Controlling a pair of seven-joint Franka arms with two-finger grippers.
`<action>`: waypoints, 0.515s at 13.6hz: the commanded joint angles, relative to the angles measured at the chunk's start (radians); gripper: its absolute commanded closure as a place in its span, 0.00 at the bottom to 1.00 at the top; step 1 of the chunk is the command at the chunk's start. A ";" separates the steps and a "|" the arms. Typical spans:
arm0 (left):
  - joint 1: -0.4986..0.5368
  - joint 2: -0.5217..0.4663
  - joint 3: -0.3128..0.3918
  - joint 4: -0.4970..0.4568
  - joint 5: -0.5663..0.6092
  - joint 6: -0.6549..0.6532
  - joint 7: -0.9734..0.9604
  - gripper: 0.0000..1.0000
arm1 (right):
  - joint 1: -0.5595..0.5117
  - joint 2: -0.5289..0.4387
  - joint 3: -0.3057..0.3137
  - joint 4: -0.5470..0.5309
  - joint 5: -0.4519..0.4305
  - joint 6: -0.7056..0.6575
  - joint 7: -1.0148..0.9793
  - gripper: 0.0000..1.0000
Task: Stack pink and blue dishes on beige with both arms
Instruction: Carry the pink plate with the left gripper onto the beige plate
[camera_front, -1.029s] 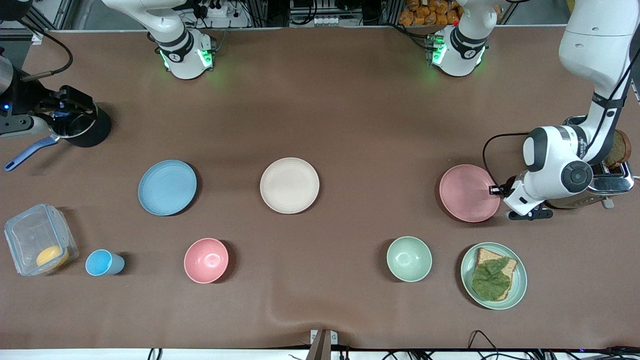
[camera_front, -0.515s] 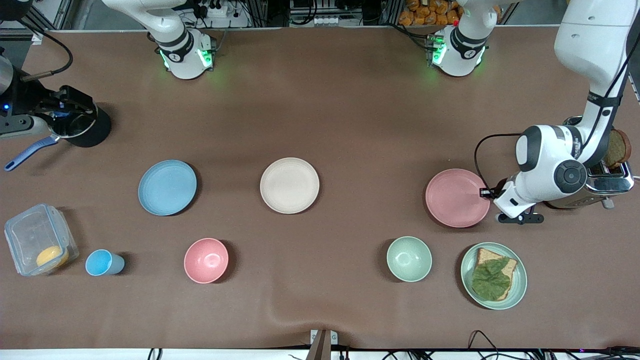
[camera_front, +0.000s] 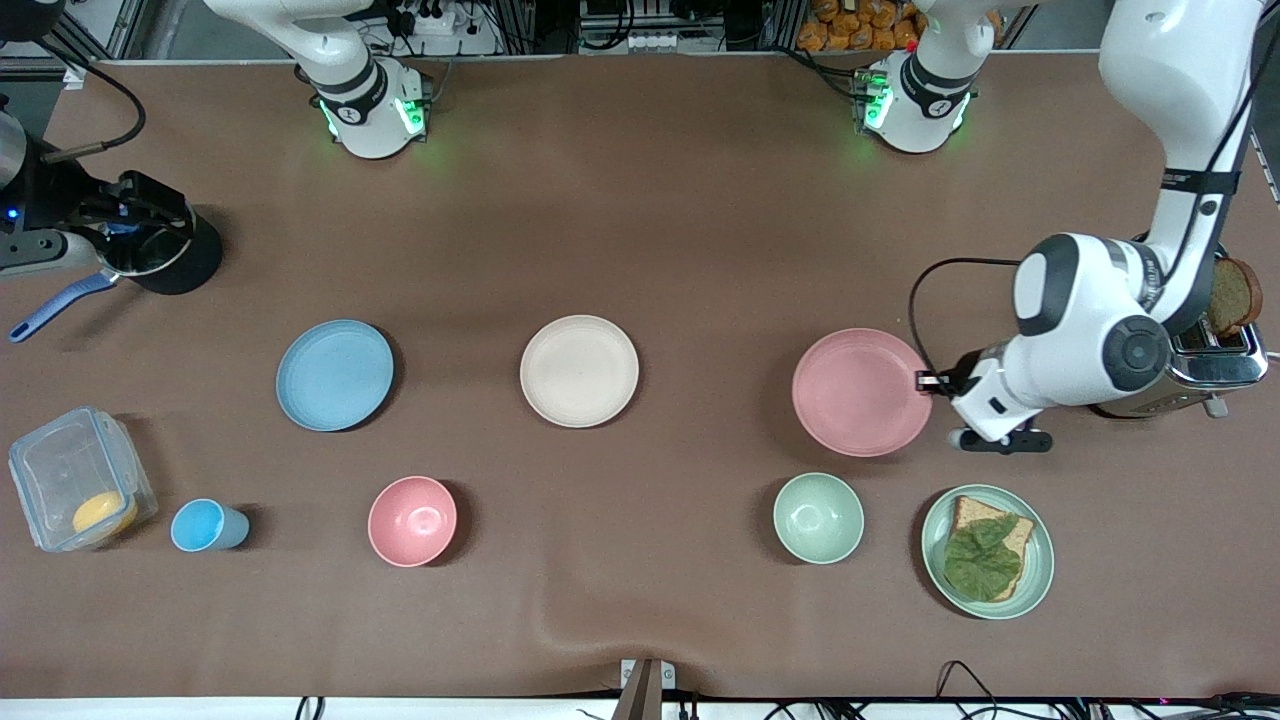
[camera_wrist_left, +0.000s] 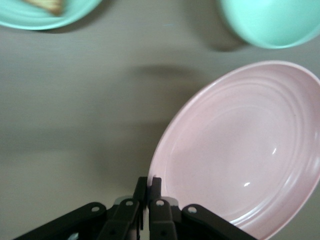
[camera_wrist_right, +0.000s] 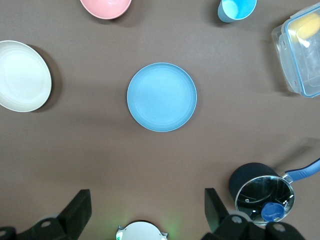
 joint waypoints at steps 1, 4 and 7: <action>-0.025 0.017 -0.121 0.057 -0.018 -0.029 -0.172 1.00 | 0.010 -0.012 -0.012 -0.003 0.006 -0.009 0.008 0.00; -0.167 0.047 -0.140 0.106 -0.014 -0.018 -0.303 1.00 | 0.010 -0.002 -0.014 -0.003 -0.008 -0.004 0.016 0.00; -0.261 0.119 -0.140 0.127 -0.015 0.061 -0.424 1.00 | -0.033 0.061 -0.015 -0.016 -0.020 -0.007 0.016 0.00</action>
